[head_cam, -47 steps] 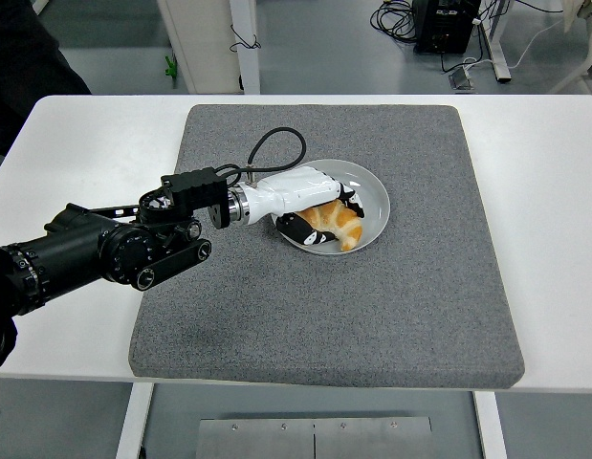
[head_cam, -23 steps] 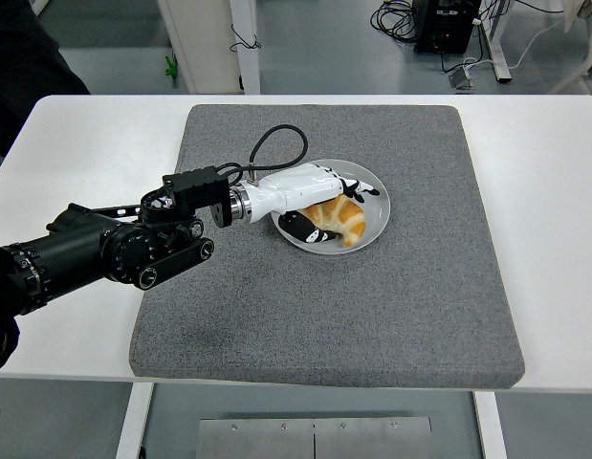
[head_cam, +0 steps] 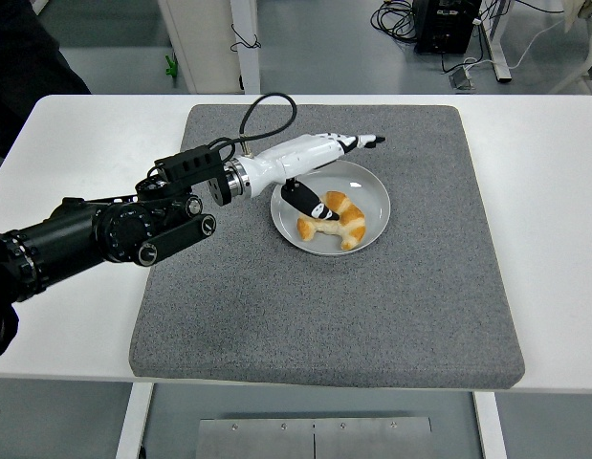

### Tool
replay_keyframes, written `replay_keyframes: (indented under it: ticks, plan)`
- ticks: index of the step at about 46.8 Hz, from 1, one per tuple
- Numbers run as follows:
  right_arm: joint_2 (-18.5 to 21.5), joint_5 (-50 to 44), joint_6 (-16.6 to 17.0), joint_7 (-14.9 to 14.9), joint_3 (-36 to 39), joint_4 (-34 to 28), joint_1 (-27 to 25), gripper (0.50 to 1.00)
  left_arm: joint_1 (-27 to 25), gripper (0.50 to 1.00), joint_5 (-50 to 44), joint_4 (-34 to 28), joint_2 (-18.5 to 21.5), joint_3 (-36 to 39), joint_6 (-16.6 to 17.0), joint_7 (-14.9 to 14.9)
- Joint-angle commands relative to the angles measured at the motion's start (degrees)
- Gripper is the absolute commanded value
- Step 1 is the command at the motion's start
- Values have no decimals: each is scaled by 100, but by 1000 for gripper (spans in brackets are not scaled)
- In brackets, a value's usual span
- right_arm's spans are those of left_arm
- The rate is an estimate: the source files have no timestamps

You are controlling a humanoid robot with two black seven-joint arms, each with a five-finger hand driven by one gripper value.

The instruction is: Place the bread on the plate

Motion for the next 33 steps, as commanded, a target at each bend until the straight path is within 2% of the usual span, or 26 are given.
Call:
replay_keyframes:
  ticks: [1,17,29,33]
  plan:
    - [0,-2,2,0,0,0,0,1000,-154,957,-541,0,45,-143,-94,20]
    - [0,-2,-6,0,0,0,0,1000,-181,957,-1315,0,239,-1391,-965,47]
    - [0,-2,2,0,0,9,0,1000,-154,957,-2642,9,353,-1541,-1044,64]
    - [0,-2,2,0,0,0,0,1000,-110,957,-3143,9,362,-1541,-1140,152]
